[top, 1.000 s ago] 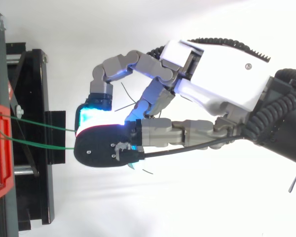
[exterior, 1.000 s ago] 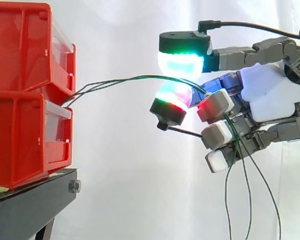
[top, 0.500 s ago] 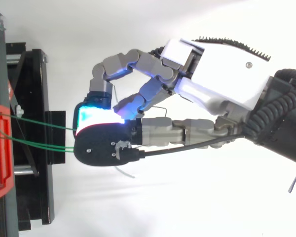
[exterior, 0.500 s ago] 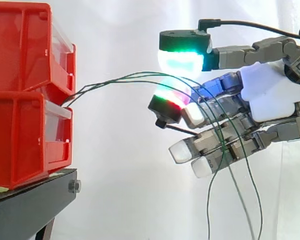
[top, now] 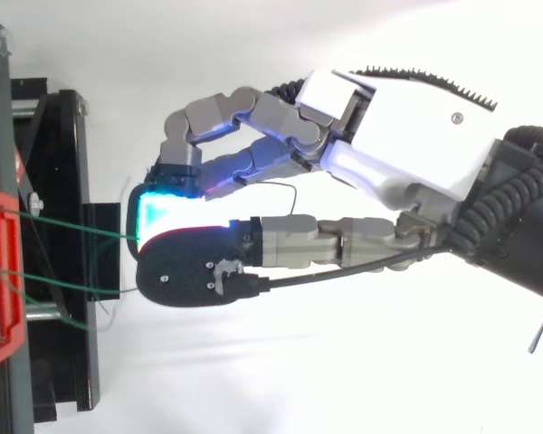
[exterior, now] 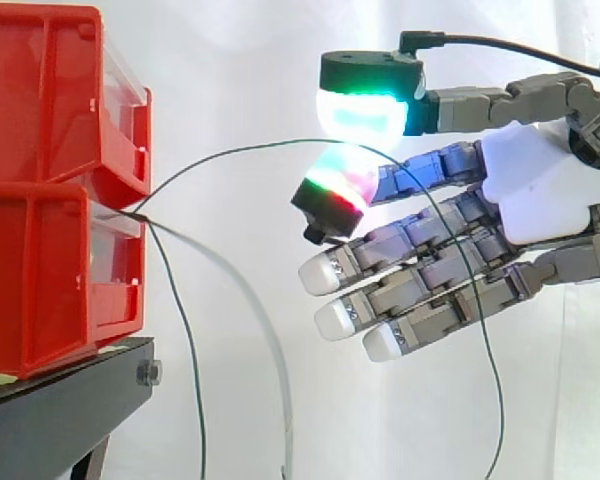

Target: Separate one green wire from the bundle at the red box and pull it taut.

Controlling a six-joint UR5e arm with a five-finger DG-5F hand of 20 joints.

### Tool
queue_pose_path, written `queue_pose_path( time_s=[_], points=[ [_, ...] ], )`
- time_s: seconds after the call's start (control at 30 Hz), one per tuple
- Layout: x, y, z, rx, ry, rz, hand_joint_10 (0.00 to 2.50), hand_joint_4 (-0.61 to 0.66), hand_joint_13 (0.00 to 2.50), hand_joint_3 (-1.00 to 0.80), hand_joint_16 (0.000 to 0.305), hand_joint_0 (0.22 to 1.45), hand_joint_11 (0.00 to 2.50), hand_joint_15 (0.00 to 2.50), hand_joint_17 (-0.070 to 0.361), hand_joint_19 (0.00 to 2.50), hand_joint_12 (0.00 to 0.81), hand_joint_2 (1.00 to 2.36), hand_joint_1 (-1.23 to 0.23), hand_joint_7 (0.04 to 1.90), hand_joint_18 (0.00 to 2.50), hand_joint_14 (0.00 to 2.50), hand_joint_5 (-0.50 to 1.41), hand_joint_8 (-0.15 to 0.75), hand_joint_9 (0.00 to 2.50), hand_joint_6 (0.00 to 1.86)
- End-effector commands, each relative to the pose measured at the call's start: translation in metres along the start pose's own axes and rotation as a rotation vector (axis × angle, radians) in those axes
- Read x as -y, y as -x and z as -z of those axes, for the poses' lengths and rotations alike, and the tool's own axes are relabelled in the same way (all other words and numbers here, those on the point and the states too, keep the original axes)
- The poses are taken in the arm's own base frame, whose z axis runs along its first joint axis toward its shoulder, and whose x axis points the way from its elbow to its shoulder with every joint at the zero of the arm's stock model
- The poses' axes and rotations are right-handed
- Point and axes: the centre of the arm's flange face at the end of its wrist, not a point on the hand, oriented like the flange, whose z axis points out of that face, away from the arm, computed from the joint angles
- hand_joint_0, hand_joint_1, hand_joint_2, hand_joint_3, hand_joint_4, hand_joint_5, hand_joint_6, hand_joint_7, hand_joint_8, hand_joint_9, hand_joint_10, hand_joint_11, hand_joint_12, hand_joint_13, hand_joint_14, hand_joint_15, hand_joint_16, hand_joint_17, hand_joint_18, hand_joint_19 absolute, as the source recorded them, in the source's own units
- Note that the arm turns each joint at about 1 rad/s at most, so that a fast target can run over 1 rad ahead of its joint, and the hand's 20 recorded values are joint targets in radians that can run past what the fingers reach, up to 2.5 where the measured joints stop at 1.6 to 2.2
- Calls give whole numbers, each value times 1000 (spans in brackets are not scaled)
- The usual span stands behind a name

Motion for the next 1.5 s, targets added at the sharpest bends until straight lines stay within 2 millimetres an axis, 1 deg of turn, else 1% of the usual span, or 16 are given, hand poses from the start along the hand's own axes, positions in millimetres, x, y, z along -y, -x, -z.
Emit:
queue_pose_path(
  time_s=[0.0,0.27,0.5,0.8,0.9,1.0,1.1,1.2,1.27,1.47],
  points=[
    [1,0,0,-3,-1,3,7,-79,528,-44,51,597,220,290,114,224,395,1012,-826,1235,428,10,-90,236,686,838],
    [1,0,0,-1,-1,3,7,-84,529,-37,50,596,217,295,114,217,389,1014,-834,1237,411,11,-90,232,676,837],
    [1,-4,1,-9,1,1,7,-95,594,9,52,600,238,304,116,224,394,1014,-850,1230,493,11,-86,237,736,844],
    [5,-6,2,-13,-1,-9,7,-117,619,50,53,603,230,307,118,216,392,1013,-861,1209,517,11,-82,240,765,854],
    [12,-6,2,-18,-2,-55,6,-122,620,50,52,603,229,311,118,223,394,1012,-862,1208,522,11,-82,241,774,854],
    [26,-7,3,-23,-1,-140,7,-129,621,50,52,604,231,311,118,223,393,1013,-863,1205,525,11,-82,242,778,854],
    [37,-9,0,-28,36,-237,8,-136,636,49,53,603,260,317,118,229,397,1012,-859,1212,535,11,-82,244,809,857],
    [43,-12,-4,-36,85,-303,8,-136,656,60,55,600,277,327,123,228,409,1009,-841,1198,558,11,-80,251,835,859],
    [43,-14,-7,-41,121,-332,8,-143,662,60,56,600,289,326,125,224,414,1007,-835,1185,567,13,-78,259,849,860],
    [42,-17,-7,-62,126,-334,9,-134,689,61,57,601,306,341,128,241,424,1003,-824,1179,583,12,-75,269,884,859]
  ],
)
